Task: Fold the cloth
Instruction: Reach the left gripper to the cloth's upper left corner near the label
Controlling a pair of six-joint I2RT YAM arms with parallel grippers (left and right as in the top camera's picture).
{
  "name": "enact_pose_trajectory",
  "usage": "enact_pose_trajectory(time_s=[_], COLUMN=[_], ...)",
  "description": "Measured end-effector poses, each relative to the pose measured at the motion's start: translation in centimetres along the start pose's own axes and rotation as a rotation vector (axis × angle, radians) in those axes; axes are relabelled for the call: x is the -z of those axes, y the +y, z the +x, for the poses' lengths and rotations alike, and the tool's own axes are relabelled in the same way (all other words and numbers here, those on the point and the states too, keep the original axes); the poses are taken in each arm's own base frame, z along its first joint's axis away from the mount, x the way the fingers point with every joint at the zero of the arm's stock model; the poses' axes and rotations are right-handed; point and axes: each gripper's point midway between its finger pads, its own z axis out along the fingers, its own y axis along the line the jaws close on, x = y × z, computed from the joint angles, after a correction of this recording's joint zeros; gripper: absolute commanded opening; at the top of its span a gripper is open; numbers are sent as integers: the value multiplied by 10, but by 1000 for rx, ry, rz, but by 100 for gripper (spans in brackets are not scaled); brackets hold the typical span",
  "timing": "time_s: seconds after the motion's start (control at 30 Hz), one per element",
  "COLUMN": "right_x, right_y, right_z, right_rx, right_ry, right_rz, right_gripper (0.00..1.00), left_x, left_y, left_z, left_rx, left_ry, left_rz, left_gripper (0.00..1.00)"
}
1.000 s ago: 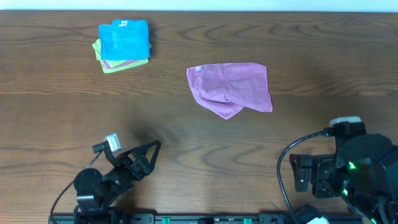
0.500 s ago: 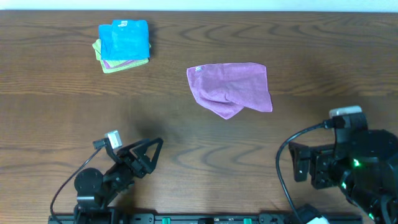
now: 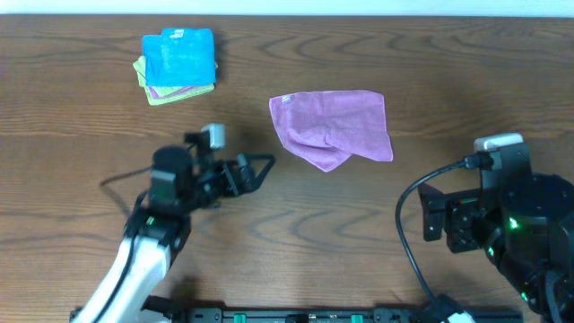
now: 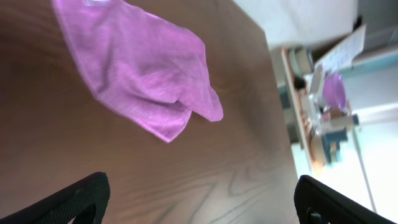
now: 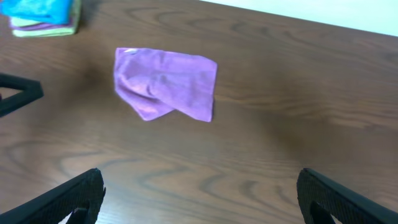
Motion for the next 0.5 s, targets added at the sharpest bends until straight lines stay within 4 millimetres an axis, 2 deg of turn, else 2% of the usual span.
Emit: enact_pose_trajectory(time_s=[0.13,0.27,0.4,0.5], right_x=[0,1,-3,-18], right_y=[-16,-40,-58,-65], right_z=[-4,-5,-7,-5], right_rx=[-5,-51,-109,-145], right_ry=[-19,-24,-23,-7], right_rz=[87,202,280,307], right_gripper=[99,98,95,91], left_x=[-40,-67,-88,-98], left_y=[-8,-10,-7,-6], left_z=[-3,4,12,11], left_rx=[-45,-53,-72,-103], left_ry=[98,195,286,324], left_rz=[0,-41,-105,-148], left_gripper=[96,99,100,100])
